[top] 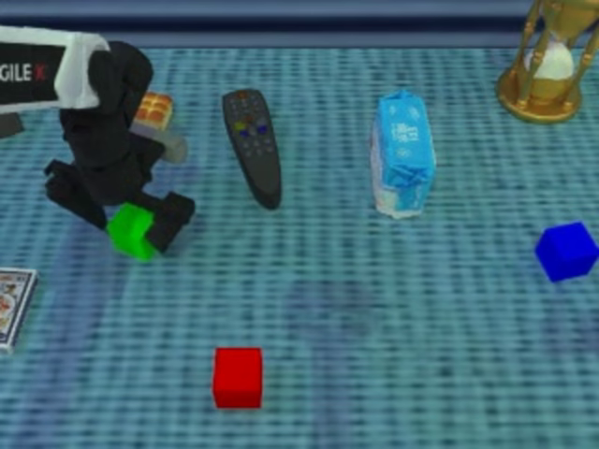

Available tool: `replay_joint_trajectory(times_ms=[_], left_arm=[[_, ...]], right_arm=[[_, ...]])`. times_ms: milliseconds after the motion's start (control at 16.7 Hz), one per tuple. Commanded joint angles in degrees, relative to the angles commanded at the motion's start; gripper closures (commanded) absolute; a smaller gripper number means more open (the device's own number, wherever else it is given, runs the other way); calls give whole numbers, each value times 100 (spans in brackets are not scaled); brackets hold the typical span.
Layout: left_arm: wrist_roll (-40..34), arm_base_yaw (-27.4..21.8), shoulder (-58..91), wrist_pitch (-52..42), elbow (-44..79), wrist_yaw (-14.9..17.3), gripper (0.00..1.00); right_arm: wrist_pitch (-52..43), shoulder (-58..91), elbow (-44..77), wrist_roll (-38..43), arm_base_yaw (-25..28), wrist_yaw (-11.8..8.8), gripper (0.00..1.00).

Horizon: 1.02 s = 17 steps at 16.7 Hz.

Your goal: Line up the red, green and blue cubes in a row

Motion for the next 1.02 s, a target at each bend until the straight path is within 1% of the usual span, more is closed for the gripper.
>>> replay_joint_trajectory(times_ms=[540, 600, 1020], left_arm=[[0, 0, 0, 0, 0, 0, 98], [0, 0, 0, 0, 0, 0, 100], [0, 0, 0, 0, 0, 0, 100]], right_arm=[[0, 0, 0, 0, 0, 0, 0], [0, 0, 0, 0, 0, 0, 0], [0, 0, 0, 0, 0, 0, 0]])
